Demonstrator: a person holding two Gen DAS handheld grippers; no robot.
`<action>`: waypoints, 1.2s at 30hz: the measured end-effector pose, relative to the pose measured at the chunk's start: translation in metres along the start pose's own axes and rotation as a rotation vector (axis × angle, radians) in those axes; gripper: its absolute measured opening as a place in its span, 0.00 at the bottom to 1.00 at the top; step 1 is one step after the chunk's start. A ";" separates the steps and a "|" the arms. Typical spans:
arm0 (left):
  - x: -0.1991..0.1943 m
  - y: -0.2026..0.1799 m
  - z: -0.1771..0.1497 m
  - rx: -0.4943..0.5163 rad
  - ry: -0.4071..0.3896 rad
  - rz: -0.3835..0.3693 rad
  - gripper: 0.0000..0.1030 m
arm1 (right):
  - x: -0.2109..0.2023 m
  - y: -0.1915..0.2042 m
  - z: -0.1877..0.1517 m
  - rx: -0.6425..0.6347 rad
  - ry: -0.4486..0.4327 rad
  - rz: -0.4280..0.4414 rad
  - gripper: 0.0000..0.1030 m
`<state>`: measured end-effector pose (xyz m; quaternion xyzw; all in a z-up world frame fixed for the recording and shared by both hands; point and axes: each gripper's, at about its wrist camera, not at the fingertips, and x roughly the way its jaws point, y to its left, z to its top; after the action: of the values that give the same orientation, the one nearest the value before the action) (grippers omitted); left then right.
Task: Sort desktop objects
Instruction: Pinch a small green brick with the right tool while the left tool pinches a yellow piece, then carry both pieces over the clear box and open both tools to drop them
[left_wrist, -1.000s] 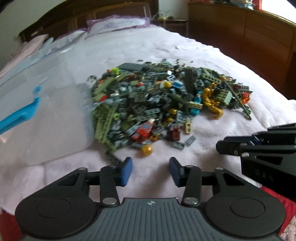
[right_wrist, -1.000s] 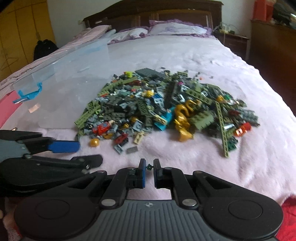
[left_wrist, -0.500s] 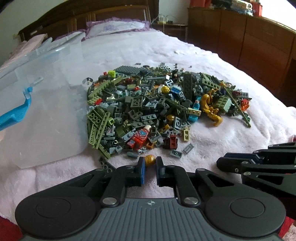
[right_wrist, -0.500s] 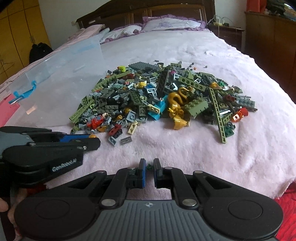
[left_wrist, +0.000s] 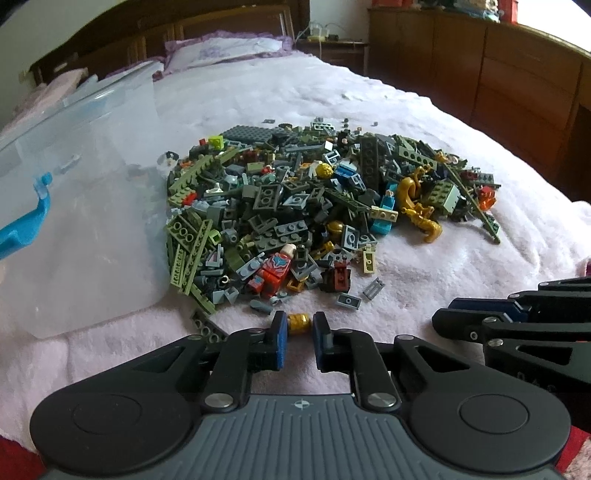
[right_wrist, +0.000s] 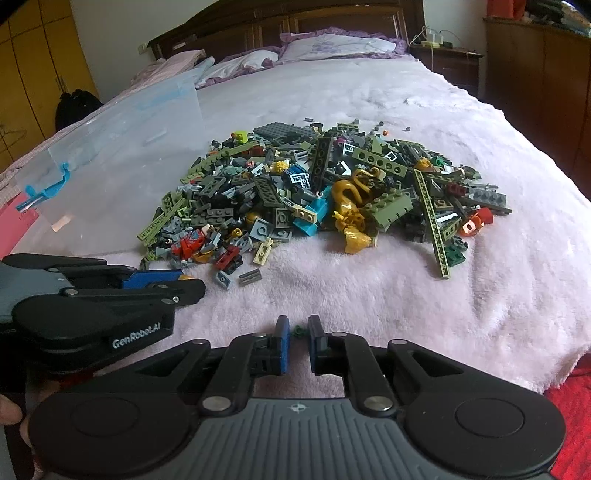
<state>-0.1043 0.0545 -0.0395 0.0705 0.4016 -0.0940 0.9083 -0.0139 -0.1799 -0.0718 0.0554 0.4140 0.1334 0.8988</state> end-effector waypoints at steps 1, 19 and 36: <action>0.002 0.001 0.003 -0.003 0.002 -0.002 0.16 | -0.001 0.000 0.000 -0.001 -0.001 -0.001 0.13; 0.097 -0.029 0.110 0.002 -0.040 -0.019 0.14 | -0.021 0.008 0.008 -0.027 -0.055 -0.004 0.09; 0.018 0.014 0.162 -0.079 -0.182 0.083 0.14 | -0.064 0.057 0.083 -0.091 -0.179 0.119 0.09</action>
<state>0.0271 0.0330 0.0562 0.0424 0.3174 -0.0465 0.9462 -0.0018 -0.1425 0.0402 0.0506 0.3216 0.1999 0.9241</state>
